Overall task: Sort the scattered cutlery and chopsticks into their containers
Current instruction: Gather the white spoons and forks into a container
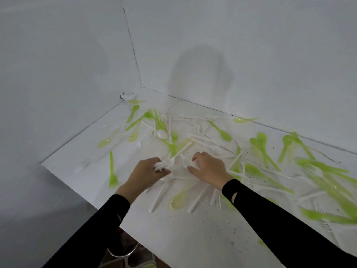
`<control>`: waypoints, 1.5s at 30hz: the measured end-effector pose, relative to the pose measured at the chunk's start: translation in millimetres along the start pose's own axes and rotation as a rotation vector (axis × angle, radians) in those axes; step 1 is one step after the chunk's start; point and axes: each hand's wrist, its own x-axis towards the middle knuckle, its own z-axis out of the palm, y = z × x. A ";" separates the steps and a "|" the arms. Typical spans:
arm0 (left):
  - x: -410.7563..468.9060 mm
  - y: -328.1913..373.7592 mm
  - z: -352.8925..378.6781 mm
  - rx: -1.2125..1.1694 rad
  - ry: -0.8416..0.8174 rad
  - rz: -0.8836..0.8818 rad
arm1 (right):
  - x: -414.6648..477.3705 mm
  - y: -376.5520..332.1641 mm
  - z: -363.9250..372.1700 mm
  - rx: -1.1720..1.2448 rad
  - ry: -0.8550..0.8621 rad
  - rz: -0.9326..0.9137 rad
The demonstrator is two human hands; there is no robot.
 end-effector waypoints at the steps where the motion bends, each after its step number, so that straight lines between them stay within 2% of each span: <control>1: -3.1 -2.8 6.9 0.054 -0.069 0.013 | 2.7 -1.2 3.9 -0.021 0.018 0.036; 3: -7.8 -9.9 20.7 0.121 -0.139 0.029 | 7.8 -3.1 9.5 -0.038 0.023 0.097; 9: -3.9 -16.3 36.8 0.142 0.021 0.101 | 17.9 -1.3 3.5 -0.020 -0.001 0.066; 12: 1.9 -10.6 30.5 0.065 0.084 0.067 | 19.0 3.7 -1.6 -0.041 0.010 0.084; 15: 11.8 -5.3 16.5 -0.106 0.174 0.056 | 17.3 13.0 -3.0 -0.047 -0.003 0.144; 19: 22.4 2.8 -10.7 -0.355 0.194 0.034 | 17.8 16.5 -1.2 -0.018 -0.017 0.213; 25: 27.7 9.9 -40.2 -0.978 0.237 -0.038 | 27.0 5.1 -2.5 0.092 -0.065 0.240; 28: 25.8 9.9 -57.7 -1.203 0.328 -0.093 | 32.7 4.1 -12.6 0.334 0.053 0.263; 30: 24.3 6.5 -66.3 -1.265 0.358 -0.117 | 34.5 5.3 -24.9 0.460 0.180 0.265; 32: 23.7 0.5 -70.0 -1.237 0.346 -0.135 | 37.9 8.7 -39.4 0.489 0.246 0.243; 34: 24.1 -6.9 -67.7 -1.104 0.334 -0.159 | 42.6 13.6 -53.5 0.434 0.254 0.215; 37: 25.2 -20.0 -59.8 -0.735 0.313 -0.239 | 49.0 19.9 -69.8 0.467 0.310 0.200; 42: 17.4 -41.5 -36.3 -0.018 0.026 -0.272 | 56.6 10.2 -80.3 0.654 0.394 0.122; 45: 6.2 -43.9 -19.2 0.068 0.015 -0.272 | 57.8 -4.4 -78.2 0.693 0.324 0.078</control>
